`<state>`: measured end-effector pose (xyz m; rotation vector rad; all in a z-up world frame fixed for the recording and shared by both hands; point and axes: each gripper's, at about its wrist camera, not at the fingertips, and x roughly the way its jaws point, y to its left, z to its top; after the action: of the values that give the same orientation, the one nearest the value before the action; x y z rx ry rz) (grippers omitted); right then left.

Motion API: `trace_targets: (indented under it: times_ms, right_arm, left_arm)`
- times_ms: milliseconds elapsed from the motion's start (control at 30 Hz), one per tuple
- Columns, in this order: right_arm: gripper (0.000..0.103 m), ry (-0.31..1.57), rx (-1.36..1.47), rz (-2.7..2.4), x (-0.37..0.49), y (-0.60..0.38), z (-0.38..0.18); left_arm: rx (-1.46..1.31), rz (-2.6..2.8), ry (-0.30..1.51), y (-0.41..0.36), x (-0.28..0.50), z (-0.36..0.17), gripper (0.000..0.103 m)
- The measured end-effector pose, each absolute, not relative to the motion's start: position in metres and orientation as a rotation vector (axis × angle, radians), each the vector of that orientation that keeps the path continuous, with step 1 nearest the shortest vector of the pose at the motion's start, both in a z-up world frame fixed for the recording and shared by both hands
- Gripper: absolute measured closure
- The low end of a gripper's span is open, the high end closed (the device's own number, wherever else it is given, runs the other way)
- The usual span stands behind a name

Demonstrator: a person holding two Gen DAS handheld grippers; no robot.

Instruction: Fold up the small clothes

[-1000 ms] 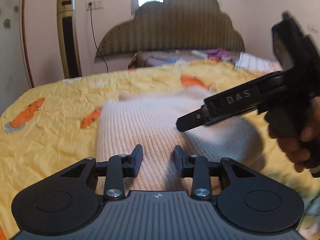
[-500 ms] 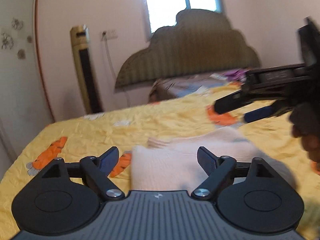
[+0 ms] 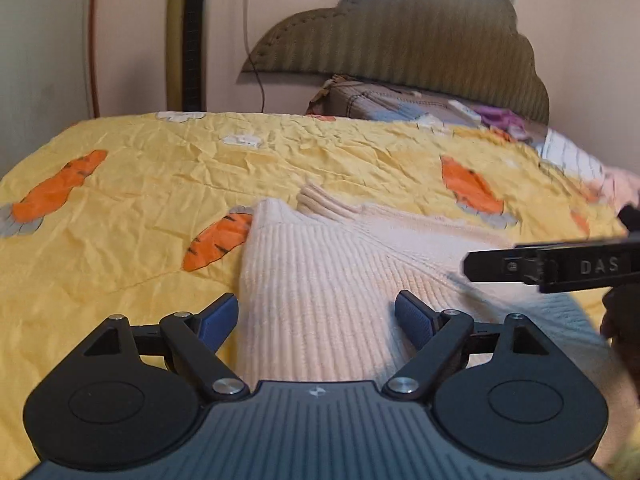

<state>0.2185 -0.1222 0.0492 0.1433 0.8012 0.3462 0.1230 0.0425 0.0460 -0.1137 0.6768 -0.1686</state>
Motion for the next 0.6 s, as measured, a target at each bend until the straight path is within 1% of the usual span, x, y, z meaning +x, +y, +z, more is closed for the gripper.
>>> trace_targets:
  times_ms: [67, 133, 233, 267, 333, 433, 500, 533, 567, 600]
  right_arm:
    - [0.010, 0.769, 0.169, 0.329, 0.204, -0.128, 0.061]
    - [0.001, 0.747, 0.280, 0.350, 0.181, -0.149, 0.072]
    - [0.002, 0.795, 0.428, 0.389, 0.161, -0.186, 0.069]
    - [0.005, 0.840, 0.463, 0.388, 0.158, -0.195, 0.064]
    - [0.020, 0.943, 0.537, 0.399, 0.154, -0.209, 0.047]
    - [0.021, 0.988, 0.652, 0.459, 0.148, -0.215, 0.026]
    - [0.019, 1.027, 0.771, 0.506, 0.155, -0.211, 0.009]
    - [0.016, 1.013, 0.794, 0.528, 0.157, -0.206, 0.004]
    - [0.019, 0.991, 0.800, 0.542, 0.157, -0.200, 0.003]
    - [0.020, 0.988, 0.775, 0.535, 0.157, -0.193, 0.006]
  left_arm:
    - [-0.244, -0.233, 0.686, 0.064, 0.108, 0.050, 0.017]
    - [-0.356, -0.261, 0.726, 0.085, 0.102, 0.045, 0.017]
    - [-0.519, -0.291, 0.820, 0.105, 0.101, 0.026, 0.017]
    - [-0.570, -0.311, 0.835, 0.109, 0.100, 0.020, 0.017]
    - [-0.625, -0.344, 0.860, 0.108, 0.101, 0.012, 0.017]
    - [-0.680, -0.363, 0.884, 0.103, 0.115, 0.002, 0.011]
    - [-0.694, -0.333, 0.901, 0.098, 0.122, 0.003, 0.011]
    - [-0.664, -0.311, 0.914, 0.094, 0.123, 0.007, 0.015]
    - [-0.628, -0.296, 0.910, 0.089, 0.120, 0.012, 0.024]
    - [-0.597, -0.287, 0.891, 0.087, 0.114, 0.017, 0.030]
